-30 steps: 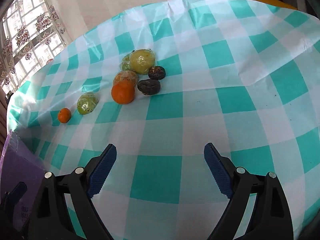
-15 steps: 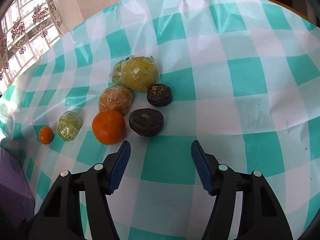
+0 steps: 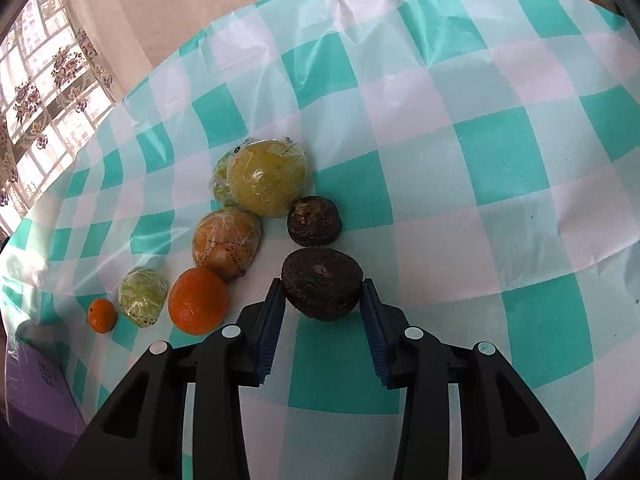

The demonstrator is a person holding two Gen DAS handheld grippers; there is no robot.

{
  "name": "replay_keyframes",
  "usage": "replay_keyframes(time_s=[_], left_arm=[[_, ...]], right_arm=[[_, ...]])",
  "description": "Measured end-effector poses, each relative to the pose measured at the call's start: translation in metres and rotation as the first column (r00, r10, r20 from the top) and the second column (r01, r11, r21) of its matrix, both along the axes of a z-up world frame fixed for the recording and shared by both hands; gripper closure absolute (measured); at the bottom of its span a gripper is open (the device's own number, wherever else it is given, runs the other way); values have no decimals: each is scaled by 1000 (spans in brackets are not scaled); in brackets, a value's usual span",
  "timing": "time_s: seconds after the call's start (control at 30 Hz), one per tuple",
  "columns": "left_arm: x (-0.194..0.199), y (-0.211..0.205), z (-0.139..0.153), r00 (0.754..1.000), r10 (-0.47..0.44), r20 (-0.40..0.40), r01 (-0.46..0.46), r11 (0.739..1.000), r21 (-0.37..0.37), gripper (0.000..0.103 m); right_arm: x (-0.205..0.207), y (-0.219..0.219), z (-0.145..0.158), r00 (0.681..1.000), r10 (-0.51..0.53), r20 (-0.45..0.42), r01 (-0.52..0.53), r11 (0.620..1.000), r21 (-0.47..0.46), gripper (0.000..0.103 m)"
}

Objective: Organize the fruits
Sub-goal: 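Grasp a second brown fruit with the right tool while the left tool grasps an orange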

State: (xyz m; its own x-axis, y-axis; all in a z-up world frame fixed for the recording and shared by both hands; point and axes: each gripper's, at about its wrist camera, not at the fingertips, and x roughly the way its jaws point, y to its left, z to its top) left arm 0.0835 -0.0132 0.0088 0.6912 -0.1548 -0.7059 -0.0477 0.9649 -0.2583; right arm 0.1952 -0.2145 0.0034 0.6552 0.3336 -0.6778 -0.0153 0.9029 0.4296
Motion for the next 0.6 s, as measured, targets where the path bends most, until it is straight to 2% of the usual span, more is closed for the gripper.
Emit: replay_keyframes(time_s=[0.17, 0.3, 0.37, 0.5, 0.6], left_arm=[[56, -11, -3, 999, 37, -22, -37, 999, 2, 2], [93, -31, -2, 1000, 16, -22, -15, 999, 47, 3], [105, -35, -2, 999, 27, -24, -25, 998, 56, 7], [127, -31, -5, 998, 44, -51, -43, 999, 21, 10], [132, -34, -7, 998, 25, -57, -22, 999, 45, 28]], right_arm=[[-14, -10, 5, 997, -55, 48, 55, 998, 16, 64], [-17, -14, 5, 996, -72, 50, 70, 997, 42, 64], [-20, -16, 5, 996, -78, 52, 76, 996, 47, 64], [-22, -10, 6, 997, -50, 64, 48, 998, 29, 64], [-23, -11, 6, 997, -50, 64, 48, 998, 37, 64]])
